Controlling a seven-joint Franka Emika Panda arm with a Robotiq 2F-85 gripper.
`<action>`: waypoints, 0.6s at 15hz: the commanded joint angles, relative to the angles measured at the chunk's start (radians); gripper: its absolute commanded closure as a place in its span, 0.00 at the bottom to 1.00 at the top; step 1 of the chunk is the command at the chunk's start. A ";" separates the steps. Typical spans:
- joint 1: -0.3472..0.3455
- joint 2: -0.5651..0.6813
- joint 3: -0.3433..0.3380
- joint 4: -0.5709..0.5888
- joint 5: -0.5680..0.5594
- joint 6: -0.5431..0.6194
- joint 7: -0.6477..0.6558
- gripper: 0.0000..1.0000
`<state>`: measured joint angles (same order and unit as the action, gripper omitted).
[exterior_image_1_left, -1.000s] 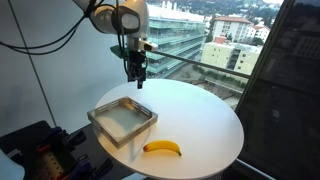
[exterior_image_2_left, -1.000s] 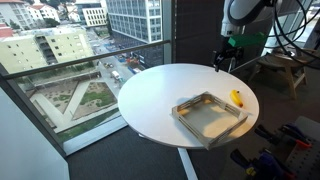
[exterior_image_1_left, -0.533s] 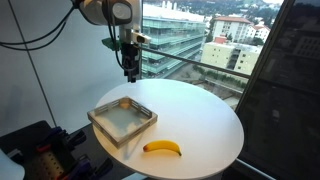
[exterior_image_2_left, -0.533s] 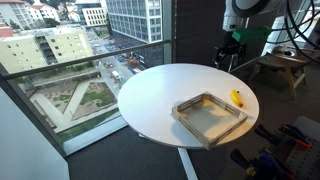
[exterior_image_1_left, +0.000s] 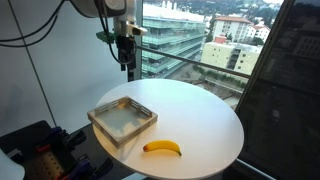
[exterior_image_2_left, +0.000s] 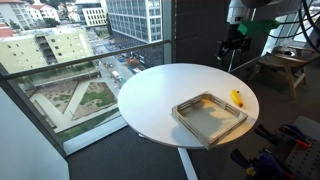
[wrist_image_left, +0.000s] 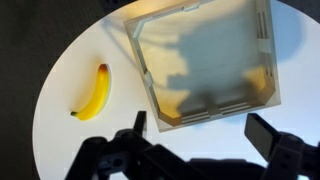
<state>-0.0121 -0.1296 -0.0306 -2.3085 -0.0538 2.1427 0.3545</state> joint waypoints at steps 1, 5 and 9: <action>-0.014 -0.069 0.007 -0.030 0.009 -0.024 -0.028 0.00; -0.013 -0.110 0.004 -0.047 0.025 -0.027 -0.070 0.00; -0.007 -0.149 -0.002 -0.062 0.062 -0.031 -0.149 0.00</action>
<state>-0.0134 -0.2250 -0.0306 -2.3462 -0.0300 2.1345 0.2770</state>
